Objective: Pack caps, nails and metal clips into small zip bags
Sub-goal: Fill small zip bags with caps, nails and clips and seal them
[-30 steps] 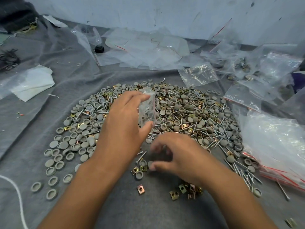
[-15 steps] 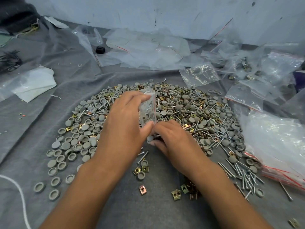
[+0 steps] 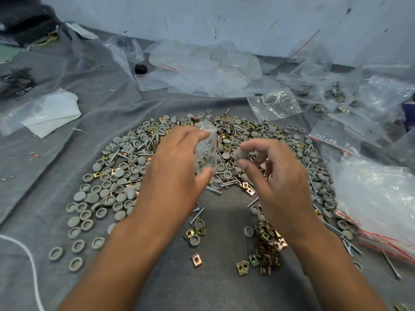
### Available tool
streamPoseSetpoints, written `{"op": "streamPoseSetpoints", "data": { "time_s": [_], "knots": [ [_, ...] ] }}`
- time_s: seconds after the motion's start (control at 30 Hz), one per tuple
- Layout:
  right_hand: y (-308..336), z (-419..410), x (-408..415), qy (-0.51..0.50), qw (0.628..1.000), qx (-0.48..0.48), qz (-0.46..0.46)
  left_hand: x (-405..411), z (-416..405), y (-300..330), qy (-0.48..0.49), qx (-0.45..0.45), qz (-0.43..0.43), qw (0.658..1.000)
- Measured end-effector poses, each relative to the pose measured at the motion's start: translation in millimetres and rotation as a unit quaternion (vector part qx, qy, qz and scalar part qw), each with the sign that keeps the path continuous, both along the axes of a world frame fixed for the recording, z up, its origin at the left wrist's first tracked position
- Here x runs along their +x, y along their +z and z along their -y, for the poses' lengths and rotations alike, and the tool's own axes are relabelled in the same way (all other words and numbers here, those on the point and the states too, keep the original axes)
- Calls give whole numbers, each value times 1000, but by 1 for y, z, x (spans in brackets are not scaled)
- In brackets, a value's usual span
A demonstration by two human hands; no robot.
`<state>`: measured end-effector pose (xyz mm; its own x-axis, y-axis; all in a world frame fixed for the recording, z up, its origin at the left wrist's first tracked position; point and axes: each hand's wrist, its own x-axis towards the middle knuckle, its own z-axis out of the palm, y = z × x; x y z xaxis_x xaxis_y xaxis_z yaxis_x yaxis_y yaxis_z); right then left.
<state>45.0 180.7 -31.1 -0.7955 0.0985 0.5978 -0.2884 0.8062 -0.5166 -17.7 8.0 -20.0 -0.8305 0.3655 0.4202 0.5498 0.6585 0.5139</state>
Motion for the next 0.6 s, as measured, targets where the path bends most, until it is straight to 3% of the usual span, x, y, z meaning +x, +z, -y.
{"op": "streamPoseSetpoints", "data": {
  "time_s": [0.1,0.2,0.37,0.43,0.53,0.6],
  "knots": [
    [6,10,-5,18,996,21,-87,3,-4,0,-20,-6,2,1000],
    [0,17,-11,8,996,82,-40,5,-7,1,-37,-16,-1,999],
    [-1,9,-8,-29,999,-12,-12,2,-3,1,-24,-18,10,1000],
    [-4,1,-8,-47,997,-18,64,-1,0,2,-13,-15,14,1000],
    [-16,0,-7,-28,966,78,246,-3,3,3,-8,4,17,1000],
    [-24,6,-7,-23,950,129,284,-4,4,2,-8,8,14,1000]
  ]
}}
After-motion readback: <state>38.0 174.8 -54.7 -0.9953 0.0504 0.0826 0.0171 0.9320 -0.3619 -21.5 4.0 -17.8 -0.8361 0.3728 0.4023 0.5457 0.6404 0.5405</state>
